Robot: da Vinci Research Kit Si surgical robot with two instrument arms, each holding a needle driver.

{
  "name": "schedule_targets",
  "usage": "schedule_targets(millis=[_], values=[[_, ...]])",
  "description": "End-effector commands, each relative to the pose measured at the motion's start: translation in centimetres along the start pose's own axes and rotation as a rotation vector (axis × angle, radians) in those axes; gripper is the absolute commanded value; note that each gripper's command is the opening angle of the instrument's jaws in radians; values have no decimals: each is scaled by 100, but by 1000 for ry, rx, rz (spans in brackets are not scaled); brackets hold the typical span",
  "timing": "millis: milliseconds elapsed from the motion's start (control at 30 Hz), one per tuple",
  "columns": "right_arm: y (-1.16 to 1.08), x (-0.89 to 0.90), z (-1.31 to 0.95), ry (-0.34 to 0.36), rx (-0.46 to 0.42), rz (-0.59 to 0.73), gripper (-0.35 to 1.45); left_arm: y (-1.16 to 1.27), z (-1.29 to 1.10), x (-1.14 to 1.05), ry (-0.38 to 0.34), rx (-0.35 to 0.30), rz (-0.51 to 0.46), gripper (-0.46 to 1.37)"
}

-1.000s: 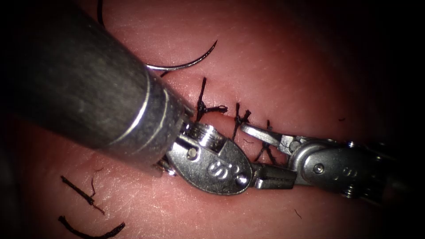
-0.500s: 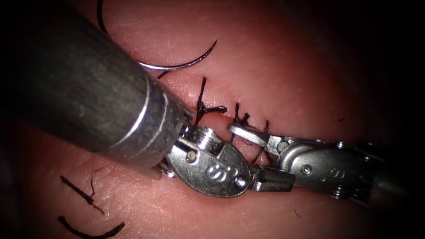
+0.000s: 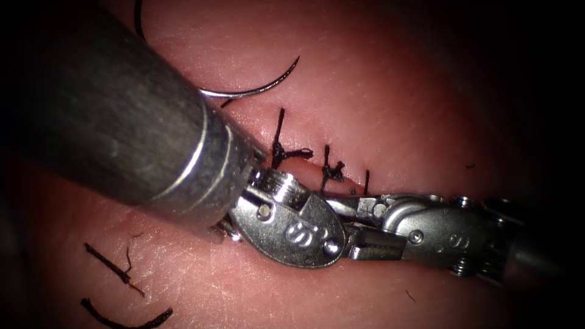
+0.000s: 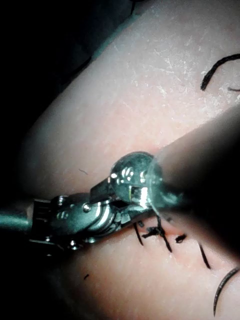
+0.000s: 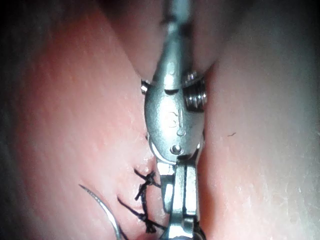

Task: Wound Closure
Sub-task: Cut the suture with the right gripper

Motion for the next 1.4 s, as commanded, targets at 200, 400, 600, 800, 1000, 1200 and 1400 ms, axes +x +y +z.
schedule_targets(millis=[200, 400, 600, 800, 1000, 1200, 1400], values=[[9, 4, 3, -6, -15, 9, 86, 0, -1, 0, 1, -8, 0, -35], [12, 7, -3, -15, -22, 13, 123, 2, -4, 0, 1, -9, 1, -35], [13, 7, -11, -35, -37, 13, 130, 3, -6, 0, 1, -9, 1, -35], [12, 8, -10, -36, -38, 13, 131, 3, -6, 0, 1, -10, 1, -35], [11, 7, -2, -32, -51, 5, 128, 3, -6, 0, 1, -10, 1, -35], [9, 6, 8, -33, -59, 8, 126, 3, -5, -1, 1, -10, 2, -35], [6, 3, 9, -30, -64, 3, 54, 3, -5, -1, 1, -9, 2, -35]])
